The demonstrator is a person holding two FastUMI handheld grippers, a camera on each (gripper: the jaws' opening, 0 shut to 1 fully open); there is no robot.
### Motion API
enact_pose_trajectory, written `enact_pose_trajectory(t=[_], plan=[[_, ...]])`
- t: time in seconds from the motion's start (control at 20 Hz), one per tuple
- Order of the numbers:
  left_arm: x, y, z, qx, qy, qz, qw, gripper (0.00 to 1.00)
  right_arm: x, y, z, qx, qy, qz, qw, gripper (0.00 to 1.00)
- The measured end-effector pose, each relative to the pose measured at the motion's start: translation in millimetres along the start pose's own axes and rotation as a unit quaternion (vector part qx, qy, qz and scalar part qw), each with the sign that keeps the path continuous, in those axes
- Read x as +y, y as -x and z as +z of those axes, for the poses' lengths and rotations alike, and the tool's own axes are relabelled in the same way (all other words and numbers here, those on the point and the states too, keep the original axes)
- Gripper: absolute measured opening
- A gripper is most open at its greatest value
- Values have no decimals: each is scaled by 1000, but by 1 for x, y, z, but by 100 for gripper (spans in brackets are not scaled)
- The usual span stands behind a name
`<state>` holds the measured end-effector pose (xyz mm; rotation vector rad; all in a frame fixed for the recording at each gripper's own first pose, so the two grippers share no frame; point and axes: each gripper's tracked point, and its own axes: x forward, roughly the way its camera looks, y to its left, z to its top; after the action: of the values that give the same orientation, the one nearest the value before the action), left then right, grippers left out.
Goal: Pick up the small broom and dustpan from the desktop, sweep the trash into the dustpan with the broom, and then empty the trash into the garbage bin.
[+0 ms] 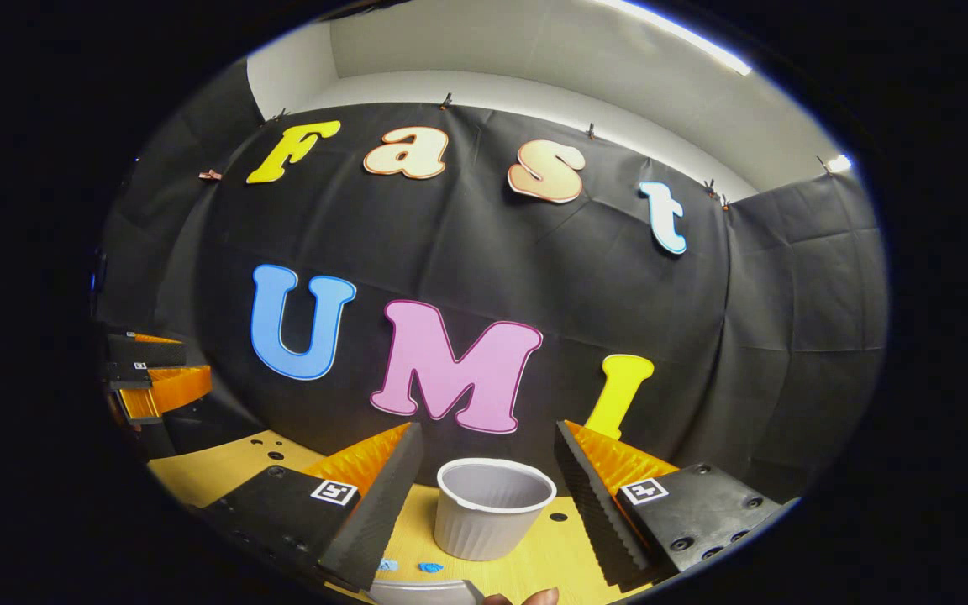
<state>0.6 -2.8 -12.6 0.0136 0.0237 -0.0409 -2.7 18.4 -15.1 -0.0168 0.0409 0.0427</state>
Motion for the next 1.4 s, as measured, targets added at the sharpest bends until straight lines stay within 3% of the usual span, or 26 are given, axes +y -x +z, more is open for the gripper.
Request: enact_pose_trajectory(t=[0.1, 0.2, 0.35, 0.6, 0.75, 1.1, 1.25, 1.4], plan=[[2, -1, -6, 7, -4, 4, 1000, 95, 11, 5, -23, 46, 3, 33, 998, 94], [4, 1, -13, 14, -1, 6, 1000, 95, 16, 16, -56, 111, 14, 65, 992, 98], [6, 3, -24, 26, 7, 10, 1000, 95, 15, 42, -119, 224, 41, 103, 968, 98], [11, 6, -41, 45, 1, 17, 999, 96, 21, 100, -230, 409, 34, 161, 898, 97], [12, 10, -52, 57, 1, 19, 998, 95, 20, 125, -286, 493, 25, 167, 853, 96], [11, 18, -63, 72, -4, 23, 997, 95, 31, 149, -388, 592, 29, 175, 786, 96], [12, 22, -68, 78, -5, 29, 997, 95, 35, 154, -421, 620, 38, 179, 763, 96], [13, 26, -72, 84, -11, 34, 996, 96, 44, 155, -442, 635, 45, 184, 749, 95]])
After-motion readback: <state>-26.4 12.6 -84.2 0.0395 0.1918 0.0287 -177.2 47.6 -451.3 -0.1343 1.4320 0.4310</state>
